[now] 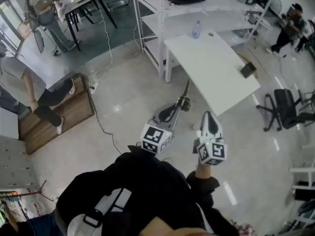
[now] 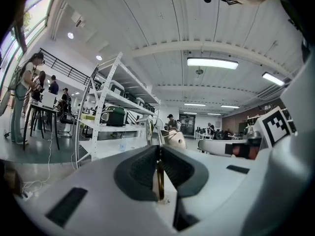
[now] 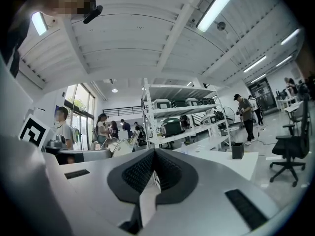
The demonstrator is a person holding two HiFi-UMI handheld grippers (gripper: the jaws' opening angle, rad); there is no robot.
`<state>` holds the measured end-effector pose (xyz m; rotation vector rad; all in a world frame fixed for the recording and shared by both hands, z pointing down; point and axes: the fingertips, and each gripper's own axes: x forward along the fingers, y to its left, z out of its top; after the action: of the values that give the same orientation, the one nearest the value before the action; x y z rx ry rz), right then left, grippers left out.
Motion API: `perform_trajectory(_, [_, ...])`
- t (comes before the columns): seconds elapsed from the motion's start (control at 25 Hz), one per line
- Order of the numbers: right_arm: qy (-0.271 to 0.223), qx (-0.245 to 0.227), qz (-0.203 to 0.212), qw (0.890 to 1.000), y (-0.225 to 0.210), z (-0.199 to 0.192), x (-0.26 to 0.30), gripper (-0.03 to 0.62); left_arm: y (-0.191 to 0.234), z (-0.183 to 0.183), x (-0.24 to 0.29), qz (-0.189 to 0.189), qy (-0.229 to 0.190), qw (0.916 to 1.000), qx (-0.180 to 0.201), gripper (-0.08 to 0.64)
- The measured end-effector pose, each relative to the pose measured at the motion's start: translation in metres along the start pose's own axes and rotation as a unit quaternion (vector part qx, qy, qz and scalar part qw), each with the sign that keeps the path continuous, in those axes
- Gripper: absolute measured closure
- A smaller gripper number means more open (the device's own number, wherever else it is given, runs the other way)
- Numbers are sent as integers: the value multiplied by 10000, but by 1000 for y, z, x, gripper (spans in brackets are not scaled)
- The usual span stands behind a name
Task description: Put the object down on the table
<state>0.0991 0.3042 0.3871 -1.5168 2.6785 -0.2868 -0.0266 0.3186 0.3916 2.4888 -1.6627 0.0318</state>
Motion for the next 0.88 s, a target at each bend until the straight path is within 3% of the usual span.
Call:
perform_trajectory(0.44, [70,-122,51,9999,-33,-6,36,601,11,-16,42,82,103,9998,-123,531])
perform_trajectory(0.88, [162,-251,-97,9995,-85,6,161,600,79,-3,169,-138,86,9998,-148,530])
